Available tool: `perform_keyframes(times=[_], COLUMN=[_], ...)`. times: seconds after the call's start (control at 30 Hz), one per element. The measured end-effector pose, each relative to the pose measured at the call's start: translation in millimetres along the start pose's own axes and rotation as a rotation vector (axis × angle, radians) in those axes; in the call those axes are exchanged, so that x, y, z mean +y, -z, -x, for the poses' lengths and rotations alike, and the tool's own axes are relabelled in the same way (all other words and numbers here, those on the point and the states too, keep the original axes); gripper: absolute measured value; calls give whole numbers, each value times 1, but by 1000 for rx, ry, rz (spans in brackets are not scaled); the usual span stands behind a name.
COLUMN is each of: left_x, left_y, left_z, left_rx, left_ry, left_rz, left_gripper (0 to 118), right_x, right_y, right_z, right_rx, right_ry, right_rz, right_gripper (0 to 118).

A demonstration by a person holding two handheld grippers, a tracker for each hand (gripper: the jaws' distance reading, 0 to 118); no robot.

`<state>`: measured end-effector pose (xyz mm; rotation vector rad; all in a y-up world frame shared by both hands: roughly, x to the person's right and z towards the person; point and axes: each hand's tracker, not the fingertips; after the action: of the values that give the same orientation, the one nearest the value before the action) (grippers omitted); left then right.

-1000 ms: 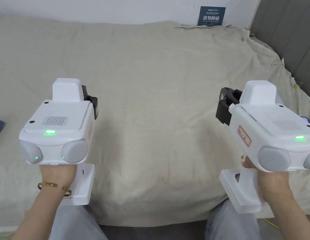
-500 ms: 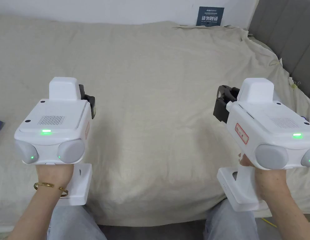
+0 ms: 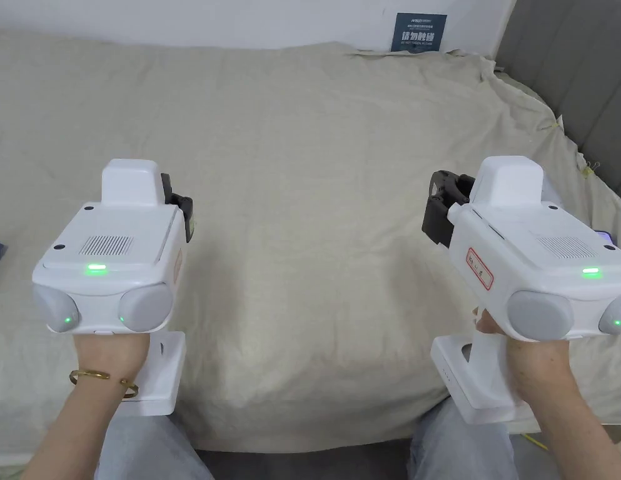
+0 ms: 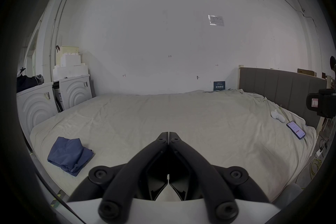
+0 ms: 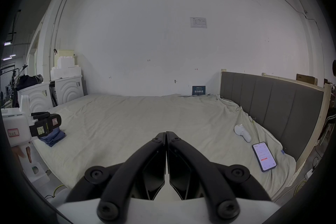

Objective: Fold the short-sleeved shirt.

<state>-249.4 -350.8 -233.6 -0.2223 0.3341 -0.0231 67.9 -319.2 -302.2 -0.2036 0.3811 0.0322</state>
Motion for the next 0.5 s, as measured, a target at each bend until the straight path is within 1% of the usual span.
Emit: perform_keyframes(times=[0.5], left_x=[1], left_y=[-1], left_z=[-3], left_rx=[-2], left_ry=[-3], left_rz=[-6], left_gripper=[0], right_x=[2], right_y=[-4], right_z=[0], right_rx=[-9], right_ry=[7], right_rz=[-5], right_gripper=[0])
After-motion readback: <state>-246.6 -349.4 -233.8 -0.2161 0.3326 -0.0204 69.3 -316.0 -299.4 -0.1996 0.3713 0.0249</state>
